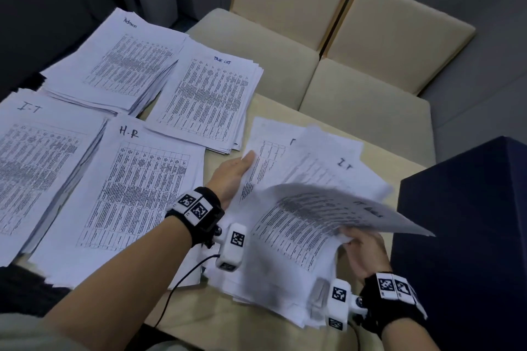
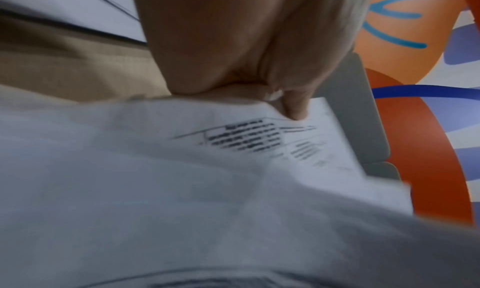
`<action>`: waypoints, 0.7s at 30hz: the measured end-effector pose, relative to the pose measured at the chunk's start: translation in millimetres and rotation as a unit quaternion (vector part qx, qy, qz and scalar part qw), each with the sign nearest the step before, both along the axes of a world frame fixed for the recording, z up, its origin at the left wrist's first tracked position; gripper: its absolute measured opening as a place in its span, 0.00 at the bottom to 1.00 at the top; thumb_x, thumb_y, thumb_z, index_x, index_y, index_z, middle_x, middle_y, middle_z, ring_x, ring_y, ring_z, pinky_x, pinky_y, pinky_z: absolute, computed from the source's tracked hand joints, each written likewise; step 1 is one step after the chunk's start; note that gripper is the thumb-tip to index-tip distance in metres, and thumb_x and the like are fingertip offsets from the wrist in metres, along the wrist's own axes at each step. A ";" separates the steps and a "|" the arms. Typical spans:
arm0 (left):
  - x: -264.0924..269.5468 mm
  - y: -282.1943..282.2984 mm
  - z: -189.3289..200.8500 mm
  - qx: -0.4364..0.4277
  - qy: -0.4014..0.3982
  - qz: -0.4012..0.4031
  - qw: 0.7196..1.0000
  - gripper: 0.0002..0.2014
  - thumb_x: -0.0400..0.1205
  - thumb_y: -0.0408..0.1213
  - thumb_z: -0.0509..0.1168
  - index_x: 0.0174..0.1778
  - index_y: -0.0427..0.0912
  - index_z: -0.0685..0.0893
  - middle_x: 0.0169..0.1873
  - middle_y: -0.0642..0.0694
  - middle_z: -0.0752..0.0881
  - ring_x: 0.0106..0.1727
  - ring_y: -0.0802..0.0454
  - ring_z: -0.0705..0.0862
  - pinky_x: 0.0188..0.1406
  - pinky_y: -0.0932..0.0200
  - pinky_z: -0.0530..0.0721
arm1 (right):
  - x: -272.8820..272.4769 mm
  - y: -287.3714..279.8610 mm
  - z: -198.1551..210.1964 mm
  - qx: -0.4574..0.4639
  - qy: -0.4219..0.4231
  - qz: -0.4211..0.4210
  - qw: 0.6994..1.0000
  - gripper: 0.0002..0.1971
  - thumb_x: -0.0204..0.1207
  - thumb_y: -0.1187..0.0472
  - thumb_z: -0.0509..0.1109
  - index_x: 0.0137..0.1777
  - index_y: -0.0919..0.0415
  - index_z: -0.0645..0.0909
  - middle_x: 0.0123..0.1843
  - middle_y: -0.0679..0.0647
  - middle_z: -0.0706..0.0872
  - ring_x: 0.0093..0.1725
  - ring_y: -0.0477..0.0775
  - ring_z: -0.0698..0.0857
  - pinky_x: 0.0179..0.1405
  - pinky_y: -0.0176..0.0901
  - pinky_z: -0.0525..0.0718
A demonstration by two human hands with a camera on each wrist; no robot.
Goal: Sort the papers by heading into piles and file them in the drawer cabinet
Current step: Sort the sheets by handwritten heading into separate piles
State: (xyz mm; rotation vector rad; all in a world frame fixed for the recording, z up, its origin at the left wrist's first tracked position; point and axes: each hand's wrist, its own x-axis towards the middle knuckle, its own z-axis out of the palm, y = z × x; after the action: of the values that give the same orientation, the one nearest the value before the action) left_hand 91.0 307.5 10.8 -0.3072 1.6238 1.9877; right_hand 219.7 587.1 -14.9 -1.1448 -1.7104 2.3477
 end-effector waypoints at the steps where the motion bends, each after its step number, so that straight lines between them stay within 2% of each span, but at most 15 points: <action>1: -1.9 -1.9 -3.7 -0.011 0.010 0.005 1.000 0.24 0.82 0.58 0.65 0.66 0.45 0.84 0.64 0.50 0.87 0.69 0.53 0.81 0.79 0.45 0.69 | 1.9 -0.5 2.7 -0.015 0.014 -0.010 1.000 0.17 0.70 0.83 0.62 0.30 0.67 0.85 0.31 0.58 0.88 0.35 0.57 0.87 0.44 0.48 0.83; 3: -5.5 -5.7 -13.2 -0.028 0.025 0.015 0.999 0.20 0.82 0.51 0.64 0.66 0.45 0.84 0.62 0.49 0.88 0.68 0.49 0.83 0.77 0.39 0.72 | 7.3 1.1 3.4 -0.044 0.031 -0.010 0.999 0.17 0.64 0.81 0.65 0.23 0.63 0.85 0.29 0.57 0.87 0.33 0.56 0.88 0.42 0.47 0.84; 5: -6.5 -7.5 -15.9 -0.041 0.030 0.013 0.999 0.12 0.86 0.41 0.63 0.62 0.45 0.86 0.60 0.46 0.89 0.66 0.46 0.85 0.74 0.37 0.75 | 11.9 2.2 4.4 -0.051 0.029 -0.003 0.998 0.14 0.61 0.79 0.66 0.24 0.63 0.86 0.31 0.57 0.88 0.37 0.58 0.88 0.45 0.49 0.84; 7: -6.6 -5.7 -16.3 -0.043 0.020 0.009 0.999 0.12 0.87 0.35 0.61 0.62 0.43 0.87 0.58 0.44 0.90 0.64 0.43 0.86 0.71 0.37 0.78 | 14.4 3.6 4.3 -0.045 0.034 0.007 0.998 0.13 0.64 0.81 0.64 0.31 0.66 0.87 0.34 0.58 0.89 0.40 0.58 0.89 0.48 0.52 0.82; 9: -4.2 -2.7 -18.6 -0.041 0.007 -0.004 0.999 0.13 0.87 0.34 0.60 0.65 0.41 0.85 0.58 0.44 0.90 0.63 0.44 0.86 0.71 0.37 0.79 | 13.4 0.4 8.5 -0.036 0.041 0.023 0.998 0.13 0.66 0.82 0.63 0.43 0.70 0.85 0.41 0.61 0.90 0.44 0.61 0.89 0.50 0.53 0.83; 11: -1.9 0.4 -18.1 -0.026 0.001 -0.024 0.999 0.15 0.87 0.31 0.59 0.68 0.41 0.85 0.60 0.45 0.89 0.65 0.45 0.85 0.72 0.41 0.78 | 10.8 -1.2 9.9 -0.025 0.041 0.033 0.998 0.14 0.65 0.80 0.63 0.49 0.72 0.83 0.45 0.62 0.91 0.48 0.63 0.89 0.52 0.53 0.84; 13: 0.6 4.2 -14.4 0.009 -0.018 -0.057 0.998 0.18 0.84 0.25 0.57 0.66 0.39 0.85 0.61 0.41 0.88 0.67 0.41 0.84 0.72 0.43 0.78 | 6.2 -1.4 13.1 0.009 0.016 0.040 0.999 0.12 0.69 0.82 0.62 0.48 0.73 0.83 0.43 0.61 0.91 0.48 0.64 0.87 0.54 0.53 0.82; 15: 2.4 8.7 -13.7 0.051 -0.048 -0.088 0.994 0.20 0.80 0.23 0.56 0.65 0.32 0.85 0.61 0.35 0.87 0.65 0.37 0.83 0.70 0.43 0.77 | 1.8 4.0 9.3 0.052 -0.022 0.045 0.997 0.12 0.76 0.81 0.60 0.43 0.69 0.82 0.34 0.53 0.92 0.44 0.59 0.87 0.49 0.47 0.83; 17: 5.8 13.1 -8.5 0.071 -0.068 -0.090 0.991 0.17 0.78 0.23 0.54 0.54 0.23 0.85 0.51 0.31 0.87 0.56 0.38 0.83 0.60 0.49 0.79 | -1.3 3.6 11.8 0.065 -0.056 0.043 0.995 0.16 0.81 0.80 0.59 0.44 0.59 0.79 0.26 0.39 0.89 0.36 0.44 0.88 0.39 0.36 0.86; 18: 6.9 15.2 -5.2 0.076 -0.073 -0.076 0.991 0.14 0.77 0.24 0.53 0.43 0.25 0.85 0.45 0.33 0.85 0.51 0.40 0.83 0.55 0.52 0.80 | -1.2 4.1 11.9 0.060 -0.064 0.033 0.996 0.18 0.82 0.80 0.58 0.43 0.57 0.78 0.24 0.37 0.87 0.34 0.40 0.88 0.37 0.33 0.85; 19: 6.8 17.2 -2.4 0.082 -0.082 -0.048 0.992 0.13 0.77 0.27 0.54 0.34 0.32 0.83 0.41 0.35 0.83 0.47 0.41 0.81 0.51 0.53 0.79 | -1.1 4.1 11.6 0.058 -0.069 0.033 0.995 0.18 0.81 0.80 0.59 0.42 0.57 0.79 0.24 0.38 0.88 0.35 0.41 0.87 0.36 0.33 0.85; 20: 6.3 18.0 -0.5 0.077 -0.079 -0.019 0.994 0.13 0.77 0.32 0.56 0.30 0.38 0.82 0.40 0.36 0.82 0.45 0.41 0.81 0.51 0.52 0.78 | -0.1 2.4 11.6 0.048 -0.070 0.032 0.996 0.16 0.80 0.80 0.61 0.40 0.60 0.82 0.27 0.44 0.89 0.37 0.45 0.88 0.37 0.35 0.85; 21: 4.0 17.9 -4.8 0.026 -0.052 0.004 0.998 0.12 0.77 0.38 0.59 0.31 0.40 0.82 0.42 0.37 0.84 0.46 0.40 0.82 0.53 0.50 0.78 | 1.7 1.0 10.2 0.044 -0.060 0.033 0.997 0.11 0.77 0.79 0.66 0.42 0.64 0.85 0.33 0.51 0.91 0.42 0.52 0.89 0.41 0.38 0.86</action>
State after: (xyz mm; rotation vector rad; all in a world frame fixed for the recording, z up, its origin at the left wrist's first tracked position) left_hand 95.0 325.4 6.0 -0.3912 1.5063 1.9838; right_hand 221.4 588.1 -4.7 -1.2563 -1.8964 2.2570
